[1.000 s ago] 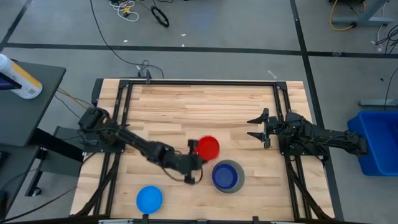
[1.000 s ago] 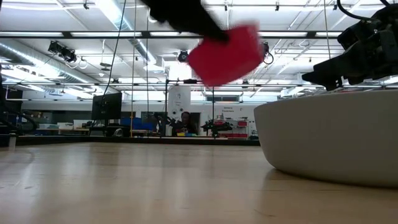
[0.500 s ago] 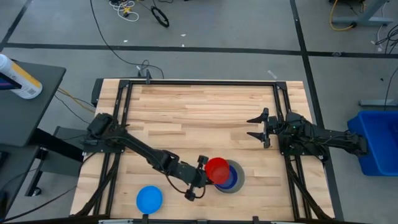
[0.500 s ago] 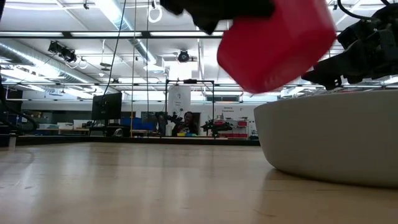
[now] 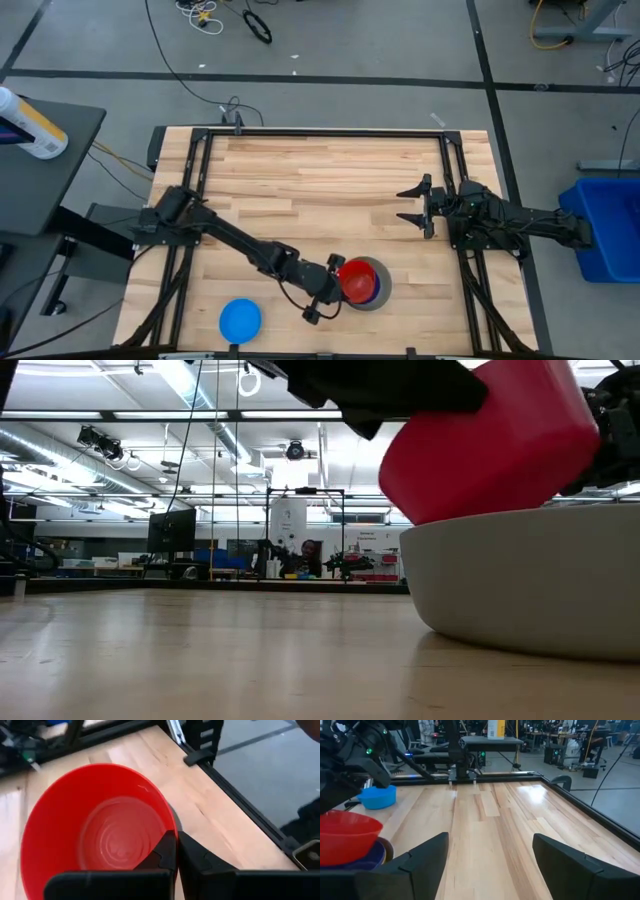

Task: Nest bowls inside each other
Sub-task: Stack the red bowl on the dark blue bowl, then stack the light blue bowl on the red bowl

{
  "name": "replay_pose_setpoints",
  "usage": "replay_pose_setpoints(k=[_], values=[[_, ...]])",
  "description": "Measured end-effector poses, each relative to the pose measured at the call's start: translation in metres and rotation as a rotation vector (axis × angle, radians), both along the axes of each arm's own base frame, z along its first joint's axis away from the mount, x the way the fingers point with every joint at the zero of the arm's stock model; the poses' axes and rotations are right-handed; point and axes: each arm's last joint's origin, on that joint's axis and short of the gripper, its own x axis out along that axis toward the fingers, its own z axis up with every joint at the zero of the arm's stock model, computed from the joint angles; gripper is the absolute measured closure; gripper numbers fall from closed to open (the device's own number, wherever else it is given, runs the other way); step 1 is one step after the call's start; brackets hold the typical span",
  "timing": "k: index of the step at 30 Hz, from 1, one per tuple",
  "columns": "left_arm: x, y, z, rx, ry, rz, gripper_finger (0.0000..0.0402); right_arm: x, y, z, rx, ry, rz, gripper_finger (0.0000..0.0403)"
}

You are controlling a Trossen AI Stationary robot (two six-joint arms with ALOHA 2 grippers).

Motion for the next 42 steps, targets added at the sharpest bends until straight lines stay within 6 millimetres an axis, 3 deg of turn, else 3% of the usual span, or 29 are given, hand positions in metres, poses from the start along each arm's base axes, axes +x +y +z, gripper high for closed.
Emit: replay_pose_setpoints(k=[13,20,27,42], values=[[0.004,0.005,-0.005,-0.028,0.019,-0.038,0.0397,0.0,0.0,0.001,-0.002,-0.007,-0.001,0.0112],[0.015,0.008,-0.03,-0.036,0.076,-0.044,0.0397,0.0,0.0,0.001,-0.003,-0.014,0.0,0.0126],[0.019,0.009,-0.028,0.042,0.145,0.034,0.039,0.001,0.0,0.001,-0.002,-0.009,0.0,0.0141],[0.024,0.005,-0.01,0.113,0.174,0.02,0.0172,0.001,0.0,0.001,-0.002,-0.008,0.0,0.017]])
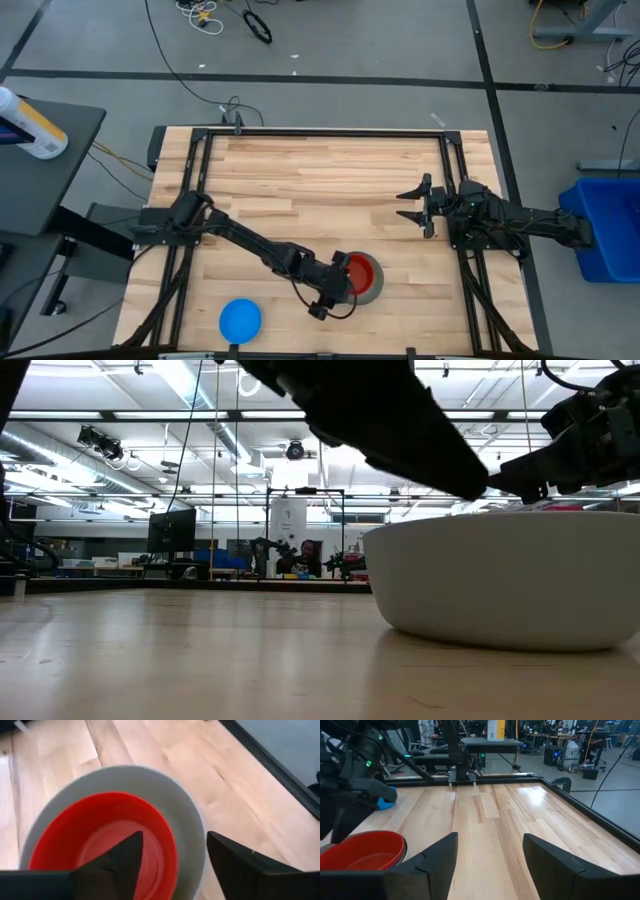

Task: Nest bowls inside each other
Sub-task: Stack the light blue bowl on the red bowl

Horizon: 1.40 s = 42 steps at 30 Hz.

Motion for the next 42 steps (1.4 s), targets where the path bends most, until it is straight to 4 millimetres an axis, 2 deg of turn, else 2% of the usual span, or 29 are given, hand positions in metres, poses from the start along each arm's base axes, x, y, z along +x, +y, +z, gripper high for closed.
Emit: replay_pose_setpoints(k=[5,9,13,16,20,22,26,31,36,39,42], values=[[-0.006,0.003,0.018,0.05,0.047,0.031,0.0152,0.0,0.0,0.0,0.0,-0.001,0.0,0.0175],[-0.032,0.009,0.027,0.155,0.209,0.139,0.016,0.0,0.0,0.0,-0.001,-0.003,0.0,0.0176],[-0.07,0.002,0.05,0.258,0.311,0.24,0.0172,0.0,0.0,0.0,0.0,-0.002,0.0,0.0172],[-0.106,-0.006,0.065,0.299,0.369,0.292,0.0178,0.0,0.0,0.0,0.0,-0.002,0.0,0.0166],[-0.153,-0.018,0.082,0.258,0.385,0.35,0.0179,0.0,0.0,0.0,-0.001,-0.005,0.0,0.0157],[-0.168,-0.022,0.084,0.234,0.377,0.341,0.0178,0.0,0.0,0.001,-0.001,-0.005,0.0,0.0153],[-0.188,-0.023,0.074,0.149,0.484,0.315,0.0179,0.001,0.0,0.002,0.0,-0.018,0.001,0.0144],[-0.206,-0.018,0.034,0.094,0.656,0.336,0.0178,0.001,0.0,0.002,0.026,-0.019,-0.003,0.0136],[-0.217,-0.026,-0.003,-0.057,0.653,0.29,0.0176,0.001,0.0,0.002,0.026,-0.019,-0.003,0.0129],[-0.222,-0.026,-0.012,-0.068,0.668,0.293,0.0178,0.001,0.0,0.002,0.026,-0.019,-0.003,0.0125],[-0.224,-0.024,-0.01,-0.067,0.668,0.308,0.0181,0.001,0.0,0.002,0.026,-0.019,-0.003,0.0122]])
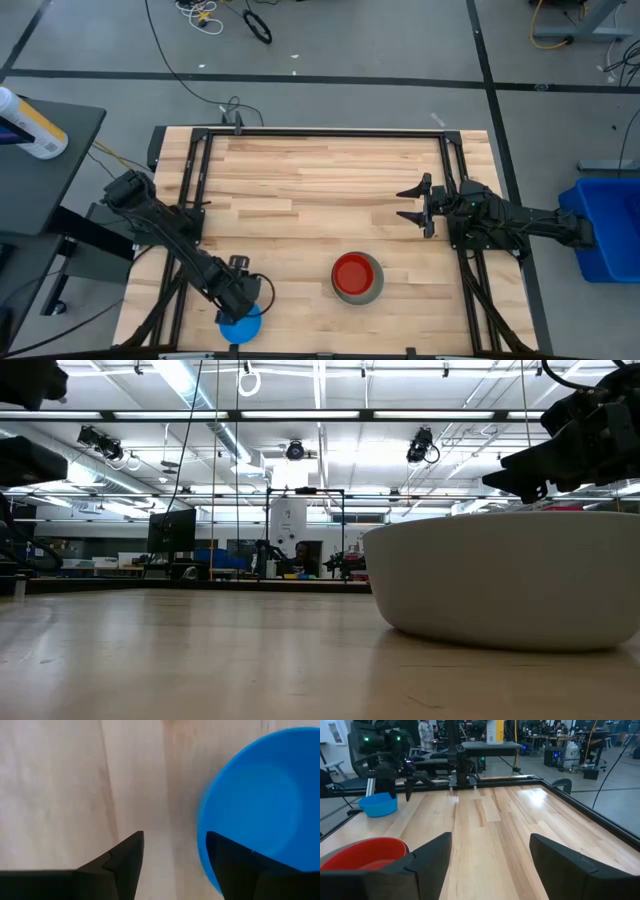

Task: Nest bowls inside each other
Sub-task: Stack the light blue bowl on the red bowl

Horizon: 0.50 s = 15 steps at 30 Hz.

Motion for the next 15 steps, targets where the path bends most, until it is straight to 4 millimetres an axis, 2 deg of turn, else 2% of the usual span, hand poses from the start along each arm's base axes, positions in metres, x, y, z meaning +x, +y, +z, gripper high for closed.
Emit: replay_pose_setpoints(k=[6,15], values=[[-0.002,0.003,0.015,-0.025,-0.062,0.035,0.0182,0.0,0.0,0.0,-0.002,-0.001,0.0,0.0117],[-0.002,-0.007,0.009,-0.108,-0.105,0.029,0.0225,0.0,0.0,0.0,0.0,-0.002,0.0,0.0107]])
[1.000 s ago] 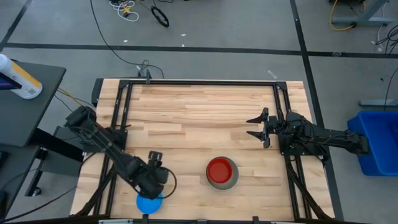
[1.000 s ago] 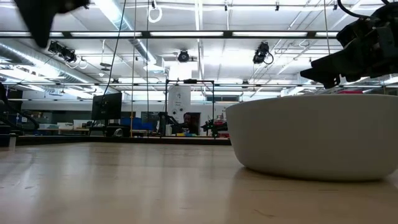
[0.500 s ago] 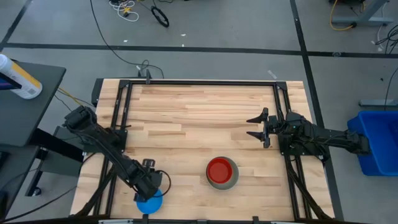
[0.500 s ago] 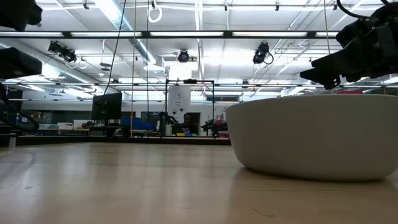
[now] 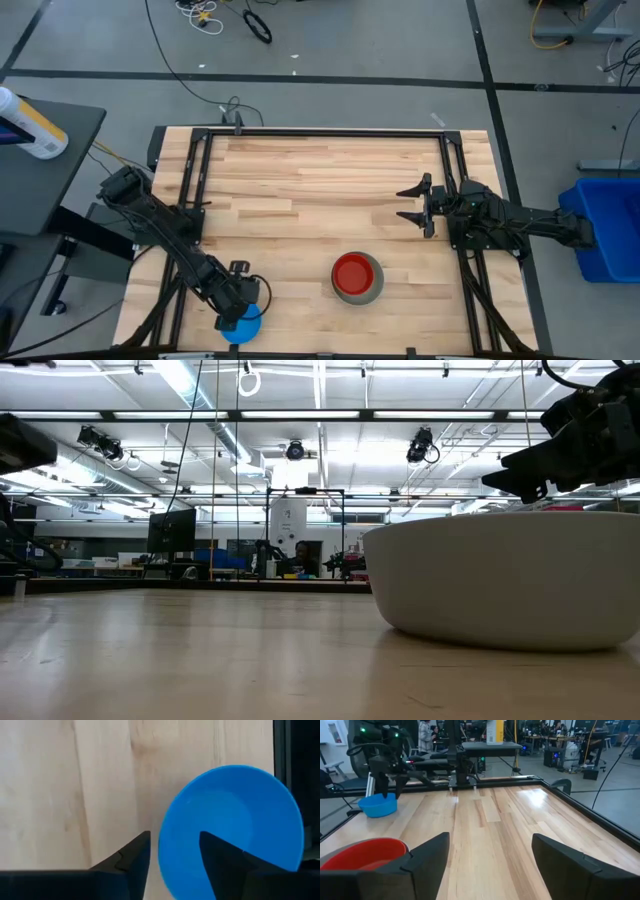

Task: Nest bowls inside each other
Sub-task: Stack the light blue bowl on the red bowl

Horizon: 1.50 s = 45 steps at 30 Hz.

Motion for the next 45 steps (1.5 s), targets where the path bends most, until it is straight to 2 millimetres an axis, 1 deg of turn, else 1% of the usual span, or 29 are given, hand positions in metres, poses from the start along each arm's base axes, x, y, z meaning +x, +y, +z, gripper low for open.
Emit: replay_pose_setpoints(k=[6,8,11,13,14,17,19,23,25,28,31,34,39,42,43,45], values=[[-0.006,0.005,-0.02,-0.039,0.027,0.014,0.0251,0.0,0.0,0.0,0.012,-0.005,-0.001,0.0101],[-0.008,0.006,-0.023,-0.05,0.032,0.013,0.0255,0.0,0.0,0.0,0.018,-0.005,-0.002,0.0098],[-0.007,0.005,-0.023,-0.067,0.027,-0.002,0.0268,0.0,0.0,0.0,0.018,-0.005,-0.001,0.0098],[-0.006,0.004,-0.022,-0.07,0.012,-0.022,0.029,0.0,0.0,0.0,0.018,-0.005,-0.002,0.0101],[-0.006,0.003,-0.022,-0.073,0.001,-0.033,0.0308,0.0,0.0,0.0,0.018,-0.005,-0.001,0.0103],[-0.006,0.001,-0.021,-0.073,-0.02,-0.058,0.0379,0.0,0.0,0.0,0.018,-0.005,-0.002,0.0109],[-0.006,0.001,-0.021,-0.067,-0.026,-0.073,0.039,0.0,0.0,0.0,0.018,-0.005,-0.002,0.0113],[-0.005,0.001,-0.021,-0.045,-0.06,-0.062,0.0395,0.0,0.0,0.0,0.018,-0.005,-0.002,0.0121],[-0.001,0.0,-0.019,-0.015,-0.138,-0.056,0.0396,0.0,0.0,0.0,0.018,-0.005,-0.001,0.0125],[0.006,-0.002,-0.013,0.052,-0.312,-0.067,0.0396,0.0,0.0,0.0,0.018,-0.005,-0.002,0.0131],[0.015,-0.003,-0.006,0.123,-0.461,-0.111,0.0396,0.0,0.0,0.0,0.018,-0.005,-0.001,0.0138],[0.026,-0.003,0.001,0.158,-0.583,-0.165,0.0396,0.0,0.0,0.0,0.018,-0.005,-0.001,0.0145],[0.038,0.0,0.025,0.222,-0.816,-0.225,0.0396,0.0,0.0,0.0,0.018,-0.005,-0.002,0.0157],[0.034,0.008,0.037,0.218,-0.961,-0.233,0.0396,0.0,0.0,0.001,0.019,-0.007,-0.001,0.0163],[0.031,0.015,0.04,0.195,-1.031,-0.207,0.0396,0.0,0.0,0.001,0.022,-0.008,-0.002,0.0164],[0.017,0.033,0.037,0.159,-1.135,-0.157,0.0396,0.0,0.0,0.001,0.022,-0.014,-0.002,0.0168]])
